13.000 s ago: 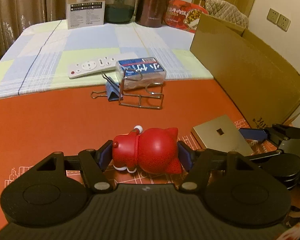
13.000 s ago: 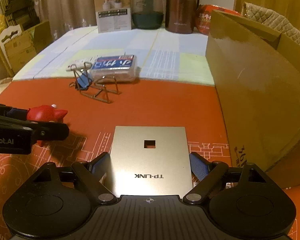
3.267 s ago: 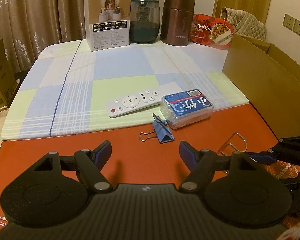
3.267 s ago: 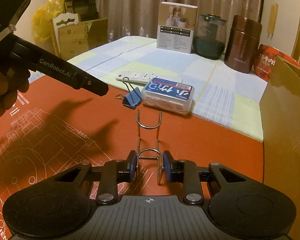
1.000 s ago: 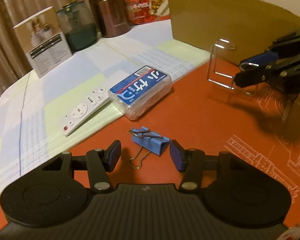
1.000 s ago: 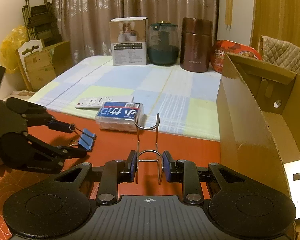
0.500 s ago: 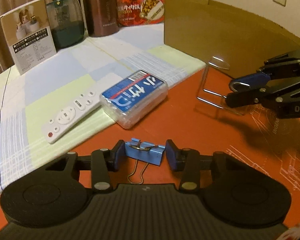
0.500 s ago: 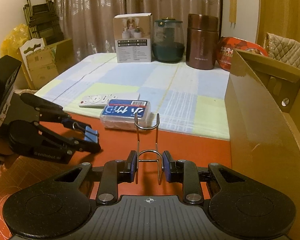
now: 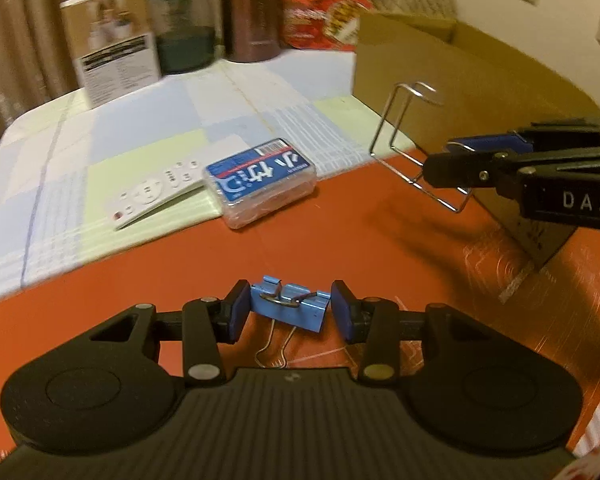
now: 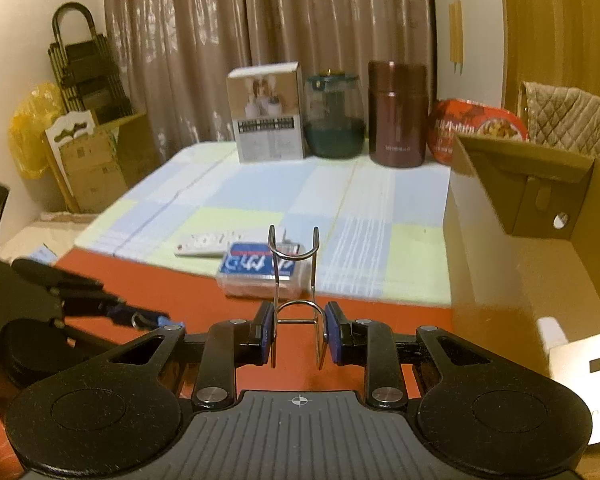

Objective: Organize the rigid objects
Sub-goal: 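Carry the wire stand and blue binder clip over the cardboard box, then open both tools to drop the clip and wire stand into the box, then move both open tools back over the red mat, then grasp the floss box with the right tool while the left tool grasps the white remote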

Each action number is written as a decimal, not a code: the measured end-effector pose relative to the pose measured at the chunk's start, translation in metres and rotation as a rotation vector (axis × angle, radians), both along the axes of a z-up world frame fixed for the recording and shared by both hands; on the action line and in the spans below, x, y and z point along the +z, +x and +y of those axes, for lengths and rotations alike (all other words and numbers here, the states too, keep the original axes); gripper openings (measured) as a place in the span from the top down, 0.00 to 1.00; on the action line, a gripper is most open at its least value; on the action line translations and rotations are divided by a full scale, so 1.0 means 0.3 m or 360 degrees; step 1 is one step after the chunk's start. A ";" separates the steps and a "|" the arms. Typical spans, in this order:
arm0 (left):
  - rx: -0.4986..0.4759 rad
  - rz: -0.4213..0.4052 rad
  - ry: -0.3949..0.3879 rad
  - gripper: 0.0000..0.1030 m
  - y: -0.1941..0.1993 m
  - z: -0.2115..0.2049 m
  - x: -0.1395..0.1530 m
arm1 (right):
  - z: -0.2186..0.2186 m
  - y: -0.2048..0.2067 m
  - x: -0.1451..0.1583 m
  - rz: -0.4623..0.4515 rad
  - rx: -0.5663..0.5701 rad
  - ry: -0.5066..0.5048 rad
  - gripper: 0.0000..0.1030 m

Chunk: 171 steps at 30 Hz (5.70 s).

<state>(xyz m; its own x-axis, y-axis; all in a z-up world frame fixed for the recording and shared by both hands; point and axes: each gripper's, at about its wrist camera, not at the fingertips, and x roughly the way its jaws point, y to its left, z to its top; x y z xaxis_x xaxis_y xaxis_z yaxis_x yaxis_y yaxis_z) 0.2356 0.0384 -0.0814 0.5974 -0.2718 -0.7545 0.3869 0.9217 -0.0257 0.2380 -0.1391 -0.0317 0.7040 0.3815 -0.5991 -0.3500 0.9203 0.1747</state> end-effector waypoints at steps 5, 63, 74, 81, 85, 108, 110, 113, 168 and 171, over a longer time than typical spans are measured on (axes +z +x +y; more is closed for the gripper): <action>0.0159 -0.0023 -0.0089 0.63 -0.054 0.005 0.061 | -0.010 -0.032 0.049 -0.0038 -0.0011 0.0031 0.77; -0.0204 -0.0198 -0.0141 0.63 0.285 -0.784 0.347 | -0.821 0.222 0.211 0.0142 -0.0436 0.0060 0.77; -0.0146 -0.0266 -0.0057 0.57 0.369 -0.821 0.317 | -0.848 0.263 0.159 0.0163 -0.0444 0.0082 0.77; -0.0106 -0.0298 -0.0101 0.56 0.345 -0.767 0.361 | -0.846 0.254 0.148 0.0181 -0.0436 0.0075 0.77; -0.0115 -0.0289 -0.0091 0.56 0.331 -0.759 0.370 | -0.840 0.253 0.154 0.0187 -0.0432 0.0064 0.77; -0.0098 -0.0272 -0.0139 0.56 0.271 -0.698 0.372 | -0.857 0.247 0.161 0.0105 -0.0483 -0.0018 0.55; -0.0088 -0.0269 -0.0144 0.56 0.252 -0.680 0.376 | -0.857 0.227 0.180 0.0097 -0.0491 -0.0013 0.54; -0.0070 -0.0265 -0.0145 0.56 0.222 -0.650 0.390 | -0.851 0.192 0.220 0.0076 -0.0499 0.0014 0.52; 0.0658 -0.0155 -0.0036 0.19 0.050 0.341 0.108 | 0.172 0.163 -0.039 0.0221 -0.0014 0.0083 0.09; 0.0604 -0.0156 -0.0018 0.19 0.097 0.349 0.084 | 0.186 0.204 -0.074 0.0261 -0.0027 0.0103 0.09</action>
<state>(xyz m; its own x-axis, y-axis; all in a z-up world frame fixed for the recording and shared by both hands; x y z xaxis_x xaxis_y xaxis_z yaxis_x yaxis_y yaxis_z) 0.2649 0.1430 -0.0562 0.7263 -0.0260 -0.6869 0.0199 0.9997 -0.0168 0.2993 -0.0833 -0.0539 0.6054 0.4120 -0.6810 -0.2967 0.9107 0.2873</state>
